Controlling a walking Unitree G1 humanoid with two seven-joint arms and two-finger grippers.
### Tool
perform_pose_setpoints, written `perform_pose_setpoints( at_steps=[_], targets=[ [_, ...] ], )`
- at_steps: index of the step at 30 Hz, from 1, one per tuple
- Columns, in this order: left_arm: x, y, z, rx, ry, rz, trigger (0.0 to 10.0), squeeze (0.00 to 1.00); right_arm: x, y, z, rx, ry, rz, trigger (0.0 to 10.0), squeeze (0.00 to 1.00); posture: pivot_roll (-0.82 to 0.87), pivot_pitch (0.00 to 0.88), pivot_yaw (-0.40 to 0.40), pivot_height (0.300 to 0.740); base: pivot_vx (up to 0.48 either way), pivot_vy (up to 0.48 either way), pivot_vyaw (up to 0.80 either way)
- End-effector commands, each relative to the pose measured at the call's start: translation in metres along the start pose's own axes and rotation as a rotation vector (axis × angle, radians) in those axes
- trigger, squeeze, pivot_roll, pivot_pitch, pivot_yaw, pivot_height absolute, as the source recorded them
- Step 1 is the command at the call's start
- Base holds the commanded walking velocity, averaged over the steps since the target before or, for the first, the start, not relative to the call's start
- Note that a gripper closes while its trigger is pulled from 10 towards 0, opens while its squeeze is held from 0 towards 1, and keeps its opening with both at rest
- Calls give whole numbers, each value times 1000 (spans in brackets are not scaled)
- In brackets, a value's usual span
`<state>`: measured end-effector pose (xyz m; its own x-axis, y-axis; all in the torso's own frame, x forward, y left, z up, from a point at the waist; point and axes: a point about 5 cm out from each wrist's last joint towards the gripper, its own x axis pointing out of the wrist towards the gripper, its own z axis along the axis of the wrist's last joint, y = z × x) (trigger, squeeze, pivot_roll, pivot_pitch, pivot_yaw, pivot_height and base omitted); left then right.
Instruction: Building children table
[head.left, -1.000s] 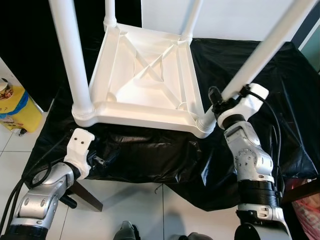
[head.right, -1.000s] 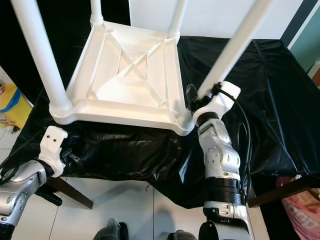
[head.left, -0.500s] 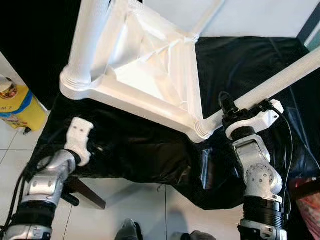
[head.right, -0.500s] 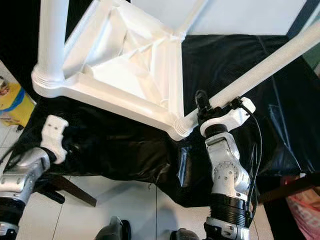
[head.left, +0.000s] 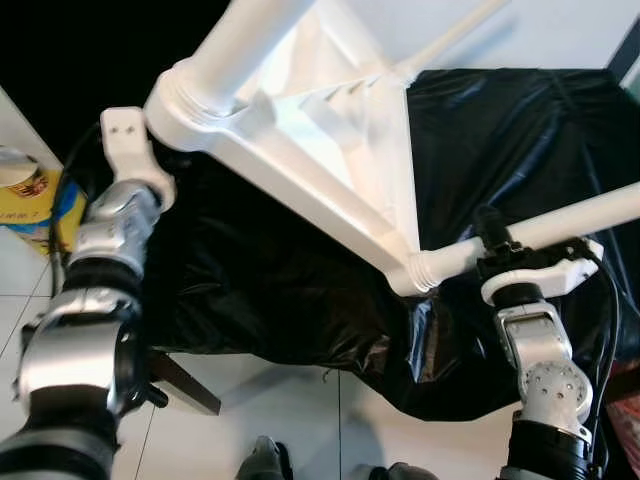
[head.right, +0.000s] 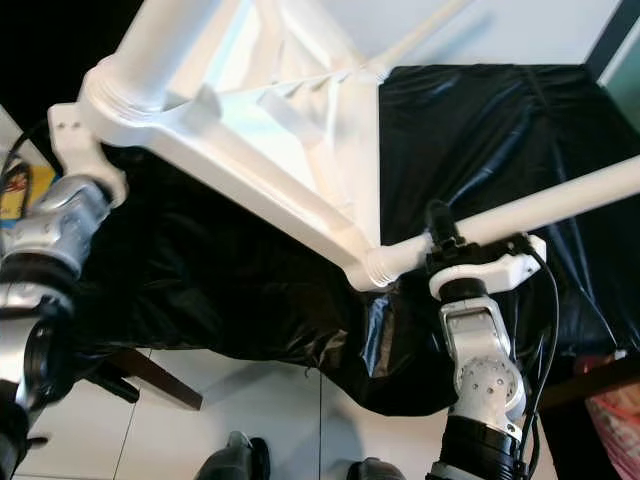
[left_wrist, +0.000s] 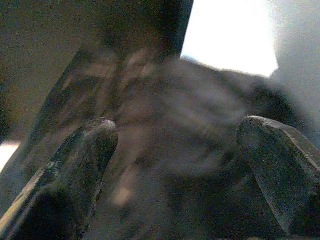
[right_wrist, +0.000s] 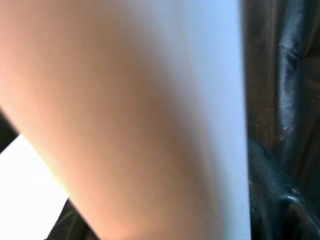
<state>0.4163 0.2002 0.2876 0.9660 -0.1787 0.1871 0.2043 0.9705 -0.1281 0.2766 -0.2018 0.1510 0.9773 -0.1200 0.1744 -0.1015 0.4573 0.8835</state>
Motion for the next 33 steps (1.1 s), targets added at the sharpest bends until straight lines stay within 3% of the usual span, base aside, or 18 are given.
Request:
perform_pose_setpoints(
  at_steps=[1, 2, 3, 5, 6, 7, 8, 10, 12, 13, 14, 18, 20, 22, 24, 28, 31, 33],
  targets=[
    [6, -12, 12, -25, -48, -25, 10000, 0, -15, -26, -13, 63, 13, -134, 10000, 675, -47, 124, 55, 740, 0, 0, 0],
    [6, -12, 12, -25, -48, -25, 10000, 0, -15, -26, -13, 63, 13, -134, 10000, 675, -47, 124, 55, 740, 0, 0, 0],
    [14, -31, 25, -40, -85, -79, 10000, 0, -23, -31, -13, 70, -4, -156, 10000, 1000, -54, 129, 67, 740, 0, 0, 0],
    [14, -31, 25, -40, -85, -79, 10000, 0, -23, -31, -13, 70, -4, -156, 10000, 1000, -54, 129, 67, 740, 0, 0, 0],
    [24, -62, 44, -60, -135, -162, 10000, 0, -39, -39, -9, 56, -30, -194, 10000, 1000, -70, 146, 102, 740, 0, 0, 0],
    [24, -62, 44, -60, -135, -162, 10000, 0, -39, -39, -9, 56, -30, -194, 10000, 1000, -70, 146, 102, 740, 0, 0, 0],
    [30, -90, 61, -81, -170, -235, 10000, 0, -56, -45, -4, 28, -57, -231, 10000, 1000, -75, 149, 111, 740, 0, 0, 0],
    [33, -112, 74, -103, -198, -294, 10000, 0, -72, -49, 1, -5, -76, -260, 10000, 1000, -82, 156, 128, 740, 0, 0, 0],
    [33, -112, 74, -103, -198, -294, 10000, 0, -72, -49, 1, -5, -76, -260, 10000, 1000, -82, 156, 128, 740, 0, 0, 0],
    [36, -143, 95, -155, -235, -351, 10000, 0, -105, -54, 10, -2, -90, -310, 10000, 1000, -111, 165, 153, 740, 0, 0, 0],
    [36, -151, 102, -200, -241, -360, 10000, 0, -118, -56, 11, 34, -95, -325, 10000, 0, -120, 167, 158, 740, 0, 0, 0],
    [37, -156, 105, -232, -242, -362, 10000, 0, -126, -57, 12, 61, -99, -332, 10000, 0, -123, 167, 161, 740, 0, 0, 0],
    [37, -169, 111, -256, -247, -379, 10000, 0, -144, -52, 14, -169, -54, -338, 10000, 0, -151, 156, 174, 740, 0, 0, 0],
    [37, -169, 111, -256, -247, -379, 10000, 0, -144, -52, 14, -169, -54, -338, 10000, 0, -151, 156, 174, 740, 0, 0, 0],
    [36, -176, 113, -269, -251, -393, 10000, 0, -162, -49, 21, -349, -45, -374, 10000, 0, -163, 153, 175, 740, 0, 0, 0],
    [36, -176, 116, -268, -259, -391, 10000, 0, -177, -38, 41, -495, -100, -369, 10000, 0, -185, 156, 186, 740, 0, 0, 0],
    [36, -178, 115, -269, -255, -397, 10000, 0, -164, -28, 50, -562, -135, -318, 10000, 0, -193, 151, 191, 740, 0, 0, 0],
    [36, -182, 112, -272, -248, -411, 10000, 0, -130, 2, 62, -660, -194, -175, 10000, 0, -191, 140, 187, 740, 0, 0, 0]
  ],
)
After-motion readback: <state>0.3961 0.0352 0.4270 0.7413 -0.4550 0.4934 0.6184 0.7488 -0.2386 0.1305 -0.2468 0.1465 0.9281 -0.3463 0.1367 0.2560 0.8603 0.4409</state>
